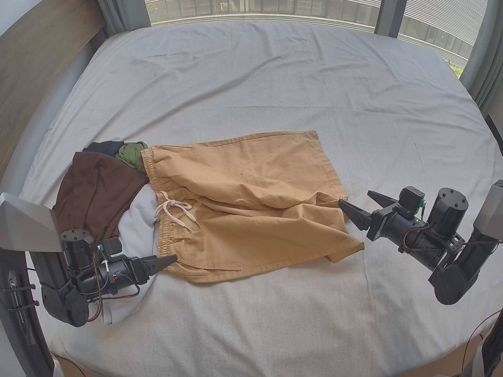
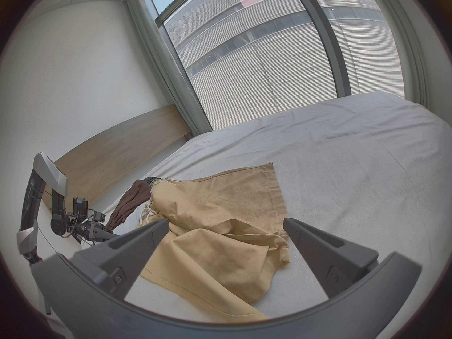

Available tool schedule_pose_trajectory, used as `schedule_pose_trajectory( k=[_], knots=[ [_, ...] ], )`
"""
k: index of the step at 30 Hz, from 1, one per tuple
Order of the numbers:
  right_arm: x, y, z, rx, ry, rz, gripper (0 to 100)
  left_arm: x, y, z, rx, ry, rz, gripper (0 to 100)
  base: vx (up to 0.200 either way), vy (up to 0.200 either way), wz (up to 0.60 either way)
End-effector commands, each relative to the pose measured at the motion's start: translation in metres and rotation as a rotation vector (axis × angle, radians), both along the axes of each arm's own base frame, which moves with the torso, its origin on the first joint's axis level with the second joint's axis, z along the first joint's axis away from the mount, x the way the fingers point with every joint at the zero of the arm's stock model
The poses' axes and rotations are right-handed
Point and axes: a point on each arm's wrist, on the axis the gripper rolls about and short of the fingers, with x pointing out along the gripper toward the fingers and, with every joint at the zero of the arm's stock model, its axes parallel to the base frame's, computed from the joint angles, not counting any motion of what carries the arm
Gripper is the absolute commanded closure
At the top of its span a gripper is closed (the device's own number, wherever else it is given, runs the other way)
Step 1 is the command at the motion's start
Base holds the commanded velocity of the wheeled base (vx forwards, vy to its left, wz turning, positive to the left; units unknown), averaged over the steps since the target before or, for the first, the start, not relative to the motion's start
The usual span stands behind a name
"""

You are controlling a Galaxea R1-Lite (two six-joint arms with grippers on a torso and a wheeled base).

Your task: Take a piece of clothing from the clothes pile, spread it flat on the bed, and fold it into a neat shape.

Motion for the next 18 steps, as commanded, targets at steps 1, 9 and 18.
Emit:
schedule_pose_trajectory(
  k=[1,9,18],
  knots=[
    [0.006,0.002,-0.006,0.01,0.02,0.002,0,0.0,-0.002,-0.011,0.001,0.037,-0.007,0,0.0,0.0,0.0],
    [0.007,0.001,-0.005,0.025,0.024,-0.001,0,0.001,-0.008,-0.018,0.001,0.057,-0.028,0,0.0,0.0,0.0],
    [0.005,0.002,-0.007,0.024,0.032,0.004,0,0.011,-0.011,-0.013,-0.025,0.038,-0.02,0,0.0,0.0,0.0]
  ],
)
